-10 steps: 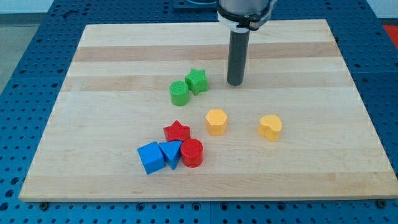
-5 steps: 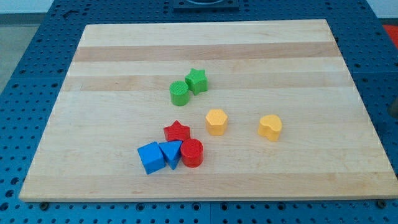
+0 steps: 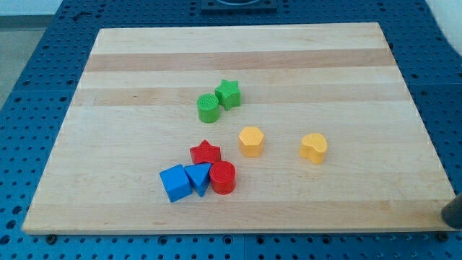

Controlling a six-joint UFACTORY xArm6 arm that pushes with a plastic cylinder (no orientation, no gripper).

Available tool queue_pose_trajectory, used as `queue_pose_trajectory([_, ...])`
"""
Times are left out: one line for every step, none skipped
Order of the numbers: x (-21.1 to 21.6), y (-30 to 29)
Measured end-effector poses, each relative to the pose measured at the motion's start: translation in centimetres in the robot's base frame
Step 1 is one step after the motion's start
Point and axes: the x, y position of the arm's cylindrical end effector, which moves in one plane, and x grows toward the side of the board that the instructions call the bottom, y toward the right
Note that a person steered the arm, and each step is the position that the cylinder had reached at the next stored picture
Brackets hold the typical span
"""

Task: Slide the blue triangle towards the green circle

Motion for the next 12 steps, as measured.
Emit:
queue_pose_trajectory([-0.1,-6.1])
queue_pose_trajectory([0.1,-12.9])
queue_pose_trajectory([0.0,-16.8])
queue_pose_trajectory([0.0,-17.0])
queue_pose_trajectory([-0.1,-17.0])
queue_pose_trajectory([-0.7,-20.4])
queue_pose_trajectory([-0.7,-27.2])
queue_pose_trajectory([-0.7,-30.7])
queue_pose_trajectory([-0.7,-30.7])
queue_pose_trajectory([-2.8,-31.8])
queue_pose_trajectory([-5.8,-36.9])
queue_pose_trajectory([-6.7,-39.4])
